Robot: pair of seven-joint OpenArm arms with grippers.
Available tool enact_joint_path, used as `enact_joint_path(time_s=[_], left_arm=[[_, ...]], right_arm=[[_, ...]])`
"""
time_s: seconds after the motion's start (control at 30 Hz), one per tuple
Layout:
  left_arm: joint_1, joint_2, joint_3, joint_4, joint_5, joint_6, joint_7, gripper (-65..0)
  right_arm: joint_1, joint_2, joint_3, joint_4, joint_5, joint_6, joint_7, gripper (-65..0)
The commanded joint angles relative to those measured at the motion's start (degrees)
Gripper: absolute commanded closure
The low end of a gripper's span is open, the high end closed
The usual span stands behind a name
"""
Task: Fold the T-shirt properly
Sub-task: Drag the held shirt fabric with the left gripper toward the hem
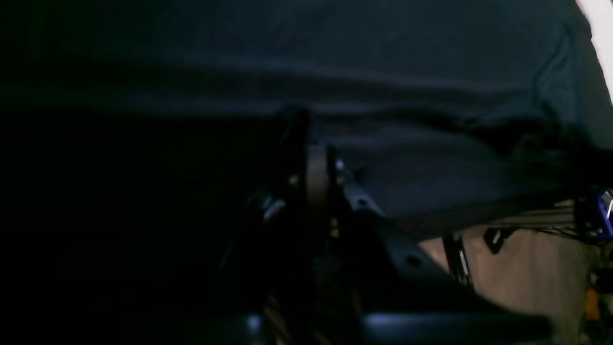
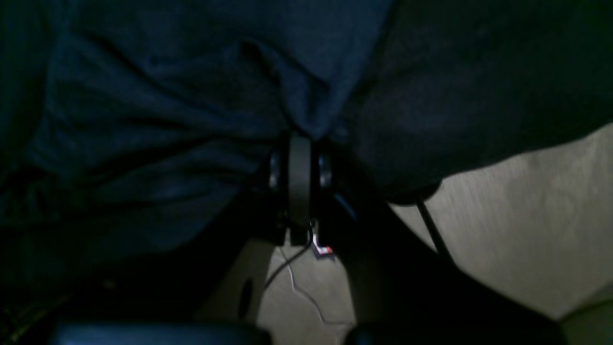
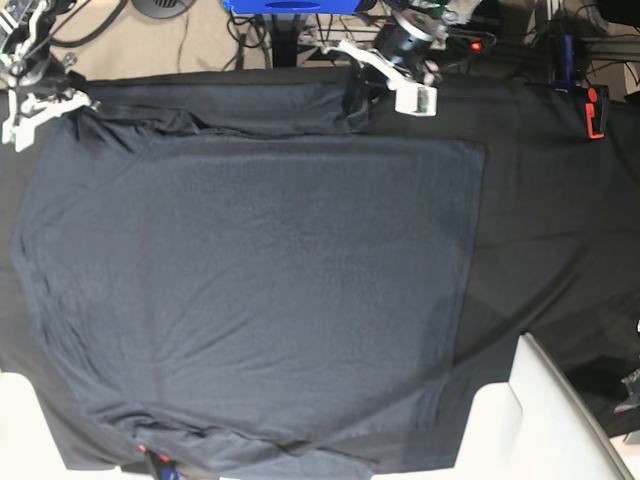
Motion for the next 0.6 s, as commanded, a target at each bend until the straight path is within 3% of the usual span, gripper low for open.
enact_joint_path(time_s=[0.0, 0.2, 0.33, 0.47, 0.57], left_arm=[[0.19, -0.40, -0.06, 2.33, -0.21, -0.66, -0.28, 0.0], [-1.83, -0.67, -1.99, 9.54, -0.21, -0.58, 9.74, 0.0], [-2.71, -0.49, -6.30, 13.94, -0.21, -0.58, 14.22, 0.0], [-3.59, -0.40, -11.49, 16.84, -0.21, -0.58, 18.27, 0.0], [-5.61, 0.74, -13.51, 16.31, -0.21, -0.58, 21.34, 0.0]], right_arm=[[0.77, 0.53, 0.14, 2.44, 0.83, 0.19, -0.29, -0.5], [4.81, 0.88, 0.14, 6.57, 0.48, 0.01, -9.87, -0.5], [7.19, 0.96, 0.05, 6.57, 0.31, -0.16, -12.77, -0.5], [9.21, 1.05, 0.05, 6.57, 0.31, -6.58, -13.74, -0.5], [10.88, 1.05, -0.03, 6.40, 0.31, -8.07, -13.92, -0.5]])
